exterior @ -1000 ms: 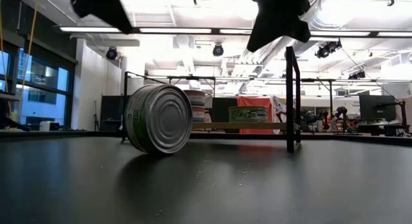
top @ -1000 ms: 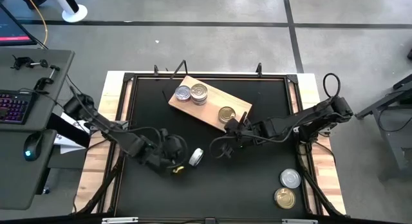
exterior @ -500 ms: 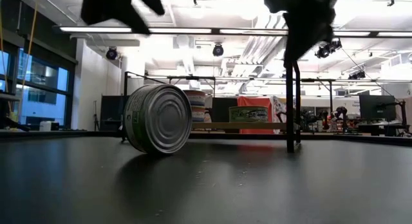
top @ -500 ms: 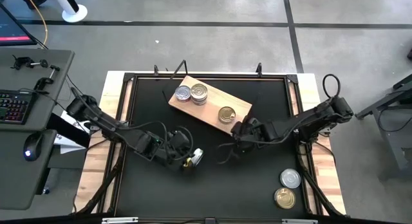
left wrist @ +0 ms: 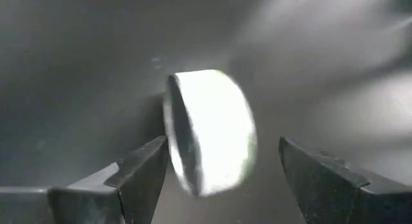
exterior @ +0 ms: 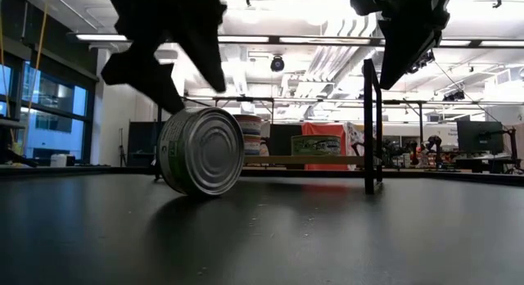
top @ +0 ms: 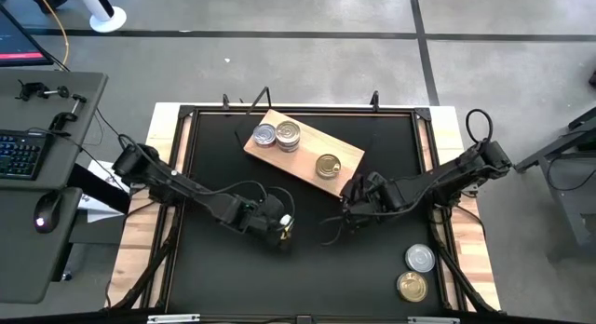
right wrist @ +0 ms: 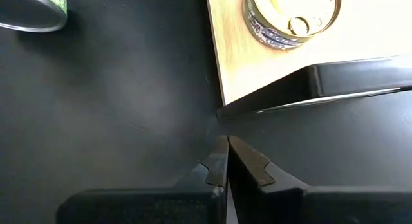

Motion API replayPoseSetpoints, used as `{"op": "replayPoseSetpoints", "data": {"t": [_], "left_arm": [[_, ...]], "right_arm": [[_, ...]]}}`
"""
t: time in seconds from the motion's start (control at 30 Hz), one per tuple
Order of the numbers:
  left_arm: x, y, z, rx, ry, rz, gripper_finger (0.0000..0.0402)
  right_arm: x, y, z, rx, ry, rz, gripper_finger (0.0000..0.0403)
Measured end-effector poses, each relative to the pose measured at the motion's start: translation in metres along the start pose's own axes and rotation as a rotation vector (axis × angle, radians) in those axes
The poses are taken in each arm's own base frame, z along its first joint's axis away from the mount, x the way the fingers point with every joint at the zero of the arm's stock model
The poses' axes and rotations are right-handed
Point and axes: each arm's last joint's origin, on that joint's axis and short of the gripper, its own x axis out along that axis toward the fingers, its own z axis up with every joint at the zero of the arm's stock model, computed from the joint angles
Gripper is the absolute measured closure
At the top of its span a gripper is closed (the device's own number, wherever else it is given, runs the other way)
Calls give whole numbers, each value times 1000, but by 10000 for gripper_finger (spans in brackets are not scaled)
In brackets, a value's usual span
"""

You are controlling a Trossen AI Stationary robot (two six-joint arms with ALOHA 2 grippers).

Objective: Stack canned seafood by type on shelf
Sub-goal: Put the top green tuna can on the shelf

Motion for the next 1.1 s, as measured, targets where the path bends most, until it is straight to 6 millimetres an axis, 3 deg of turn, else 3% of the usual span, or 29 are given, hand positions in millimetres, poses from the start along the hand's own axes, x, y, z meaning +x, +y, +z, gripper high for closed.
{"op": "replayPoseSetpoints", "data": {"t": [0.33, 0.63, 0.8, 0.97, 1.1], "left_arm": [[4, 4, 3, -39, -26, 45, 112], [31, -4, -14, -10, 63, 19, 125], [32, -3, -16, 3, 68, 28, 175], [21, 1, -12, 40, 70, 51, 286], [-7, 7, 0, 133, 34, 44, 284]], "right_arm": [[1, -1, 1, 7, -1, 0, 403], [1, -1, 2, 27, -3, 3, 403], [1, 0, 2, 52, -5, 5, 403], [1, 0, 2, 66, -6, 5, 403], [1, 0, 2, 88, -5, 5, 403]]}}
